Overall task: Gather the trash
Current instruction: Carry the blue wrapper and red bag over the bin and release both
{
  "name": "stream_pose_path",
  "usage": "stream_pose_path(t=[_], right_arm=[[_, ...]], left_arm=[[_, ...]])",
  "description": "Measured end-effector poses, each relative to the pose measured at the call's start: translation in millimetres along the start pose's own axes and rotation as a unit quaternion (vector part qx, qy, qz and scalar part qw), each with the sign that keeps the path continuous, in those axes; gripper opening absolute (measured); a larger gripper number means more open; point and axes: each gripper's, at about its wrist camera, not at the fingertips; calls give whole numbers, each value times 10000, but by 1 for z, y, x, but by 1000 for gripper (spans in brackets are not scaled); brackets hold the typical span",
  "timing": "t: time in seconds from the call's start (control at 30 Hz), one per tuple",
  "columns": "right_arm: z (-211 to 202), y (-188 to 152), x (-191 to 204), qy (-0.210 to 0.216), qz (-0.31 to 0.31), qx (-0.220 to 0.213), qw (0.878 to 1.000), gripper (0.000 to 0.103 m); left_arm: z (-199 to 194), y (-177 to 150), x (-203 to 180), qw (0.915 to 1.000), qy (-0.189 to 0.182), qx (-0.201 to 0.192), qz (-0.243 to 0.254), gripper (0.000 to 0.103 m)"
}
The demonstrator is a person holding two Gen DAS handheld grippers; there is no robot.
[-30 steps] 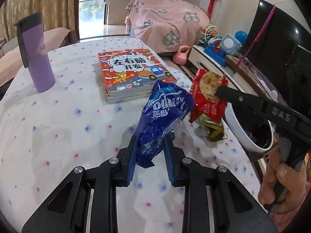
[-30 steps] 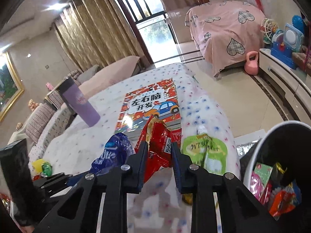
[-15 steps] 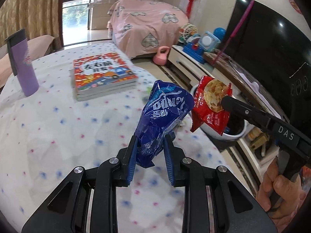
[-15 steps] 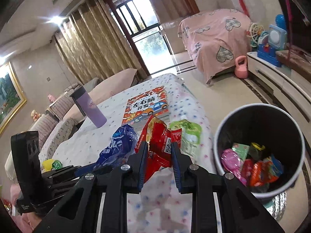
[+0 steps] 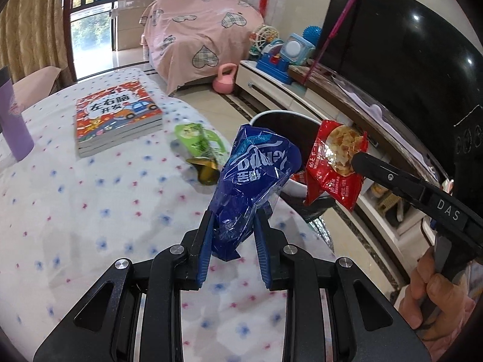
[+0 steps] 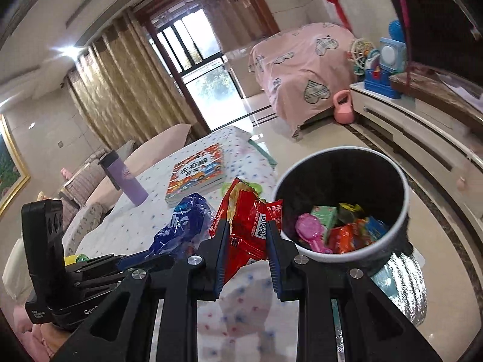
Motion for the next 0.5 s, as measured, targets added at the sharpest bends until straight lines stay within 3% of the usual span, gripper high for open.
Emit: stream_pose_path(t=[0.5], right_arm=[[-18, -14, -32, -197, 318, -116, 9992, 24]], left_arm=[[17, 2, -29, 9995, 4, 119, 278, 25]])
Point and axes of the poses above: each gripper's, at about its wrist camera, not at the fingertips, and z roughly the way its jaws point, x to its left, y to its top, and after that the axes turned 11 degrees about -z, right-handed
